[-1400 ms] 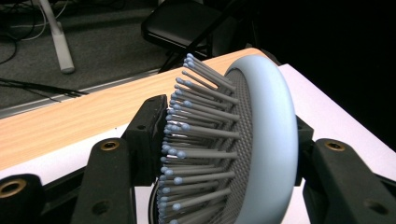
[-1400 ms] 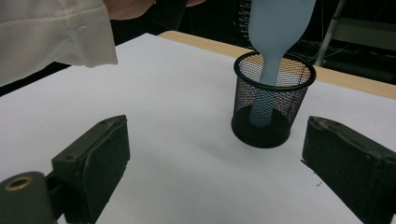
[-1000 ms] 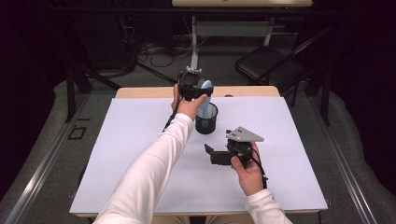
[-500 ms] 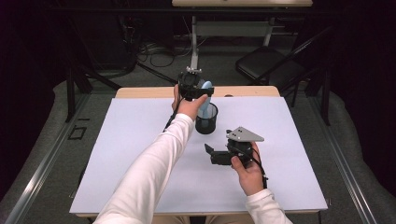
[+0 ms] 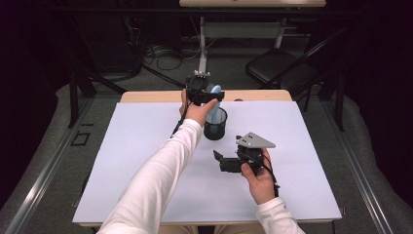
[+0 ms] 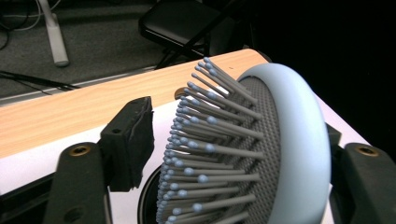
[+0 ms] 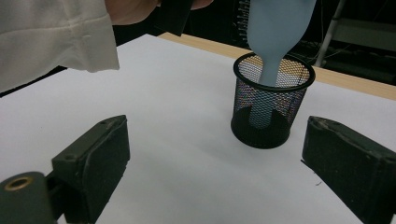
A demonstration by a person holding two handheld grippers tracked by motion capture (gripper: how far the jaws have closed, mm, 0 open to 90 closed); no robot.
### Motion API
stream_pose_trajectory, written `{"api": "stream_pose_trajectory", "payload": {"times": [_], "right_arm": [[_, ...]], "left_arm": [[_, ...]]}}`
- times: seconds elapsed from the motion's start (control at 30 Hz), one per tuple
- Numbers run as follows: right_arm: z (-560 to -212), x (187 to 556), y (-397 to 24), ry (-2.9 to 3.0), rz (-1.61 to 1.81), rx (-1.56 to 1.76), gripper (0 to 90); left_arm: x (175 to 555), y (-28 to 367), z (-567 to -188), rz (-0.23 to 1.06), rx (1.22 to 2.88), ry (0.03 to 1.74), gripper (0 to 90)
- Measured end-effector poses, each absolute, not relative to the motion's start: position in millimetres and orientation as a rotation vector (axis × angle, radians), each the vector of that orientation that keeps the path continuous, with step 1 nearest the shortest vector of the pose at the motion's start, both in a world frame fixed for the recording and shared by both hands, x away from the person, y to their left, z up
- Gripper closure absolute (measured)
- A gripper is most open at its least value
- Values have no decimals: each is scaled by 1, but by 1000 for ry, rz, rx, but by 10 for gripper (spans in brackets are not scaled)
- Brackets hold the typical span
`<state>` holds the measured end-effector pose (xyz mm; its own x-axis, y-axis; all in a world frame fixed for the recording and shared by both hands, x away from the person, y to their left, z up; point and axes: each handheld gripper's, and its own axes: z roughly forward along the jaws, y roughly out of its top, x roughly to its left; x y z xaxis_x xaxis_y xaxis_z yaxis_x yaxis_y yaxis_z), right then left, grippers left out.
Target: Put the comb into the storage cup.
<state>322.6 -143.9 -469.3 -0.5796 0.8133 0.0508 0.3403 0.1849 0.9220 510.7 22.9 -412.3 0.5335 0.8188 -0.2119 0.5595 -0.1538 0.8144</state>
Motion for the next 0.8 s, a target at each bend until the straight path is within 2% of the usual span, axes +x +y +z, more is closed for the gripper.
{"api": "stream_pose_trajectory", "payload": {"times": [0.27, 0.47, 0.7, 0.8], "right_arm": [[-470, 323, -143, 2013, 1379, 1079, 70], [-470, 323, -143, 2014, 1378, 1079, 70], [-470, 322, -143, 2013, 1379, 1080, 70], [-470, 322, -143, 2014, 1377, 1079, 70]], "left_arm": [[511, 22, -414, 341, 1844, 1139, 250], [512, 21, -415, 352, 1841, 1143, 157], [512, 21, -415, 349, 1844, 1160, 145], [512, 22, -416, 351, 1850, 1170, 98]]}}
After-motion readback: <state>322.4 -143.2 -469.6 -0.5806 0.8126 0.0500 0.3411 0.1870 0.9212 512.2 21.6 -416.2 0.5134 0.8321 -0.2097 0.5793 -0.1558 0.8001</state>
